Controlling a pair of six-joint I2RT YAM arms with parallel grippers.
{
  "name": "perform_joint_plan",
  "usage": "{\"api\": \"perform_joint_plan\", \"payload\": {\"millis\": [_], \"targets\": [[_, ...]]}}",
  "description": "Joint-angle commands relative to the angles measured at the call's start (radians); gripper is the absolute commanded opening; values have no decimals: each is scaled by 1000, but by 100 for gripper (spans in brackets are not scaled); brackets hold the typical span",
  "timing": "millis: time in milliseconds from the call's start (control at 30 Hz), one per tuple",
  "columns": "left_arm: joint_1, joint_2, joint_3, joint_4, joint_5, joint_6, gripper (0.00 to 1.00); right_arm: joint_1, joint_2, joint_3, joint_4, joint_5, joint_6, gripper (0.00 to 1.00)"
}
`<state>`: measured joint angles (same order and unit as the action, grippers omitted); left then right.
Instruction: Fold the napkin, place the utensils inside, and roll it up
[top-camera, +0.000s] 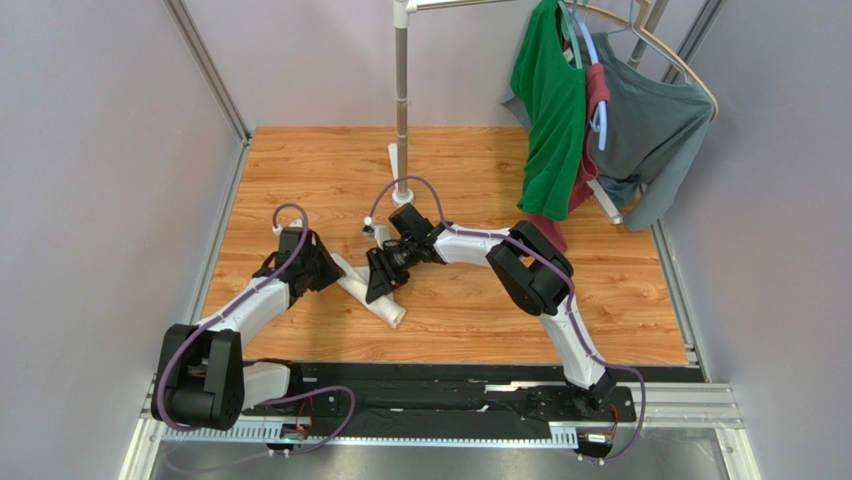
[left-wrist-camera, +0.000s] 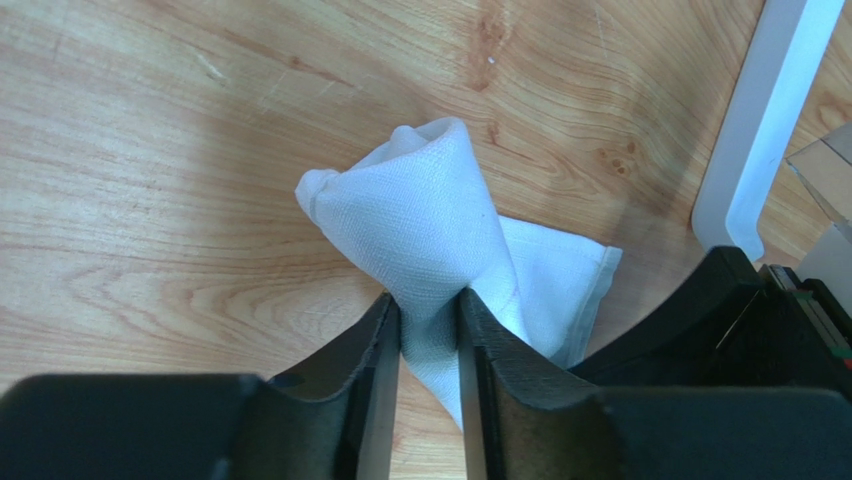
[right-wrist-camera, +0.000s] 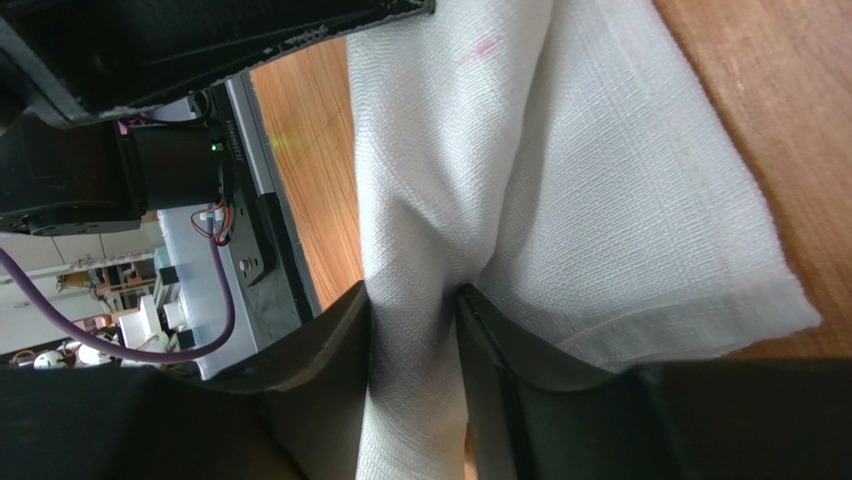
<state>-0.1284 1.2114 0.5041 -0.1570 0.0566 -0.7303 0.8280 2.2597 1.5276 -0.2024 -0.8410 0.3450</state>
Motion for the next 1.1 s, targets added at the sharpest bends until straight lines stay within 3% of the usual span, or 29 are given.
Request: {"api": "perform_joint_plan", "payload": {"millis": [0, 133, 267, 433, 633, 1067], "targets": [[4, 23, 39, -24, -11, 28, 31, 0, -57, 20, -48, 34, -17, 53], [4, 33, 53, -32, -3, 38, 31, 0, -135, 37, -129, 127, -75, 63], [4, 48, 74, -42, 11, 52, 31, 14, -218, 46, -184, 345, -132, 66], [4, 66, 90, -56, 22, 58, 30, 141, -316, 19, -177, 699, -250, 66], [4, 71, 97, -69, 25, 51, 30, 284, -328, -43, -62, 930, -333, 66], [4, 68, 103, -76, 28, 49, 30, 322, -206, -1, -68, 950, -374, 62]]}}
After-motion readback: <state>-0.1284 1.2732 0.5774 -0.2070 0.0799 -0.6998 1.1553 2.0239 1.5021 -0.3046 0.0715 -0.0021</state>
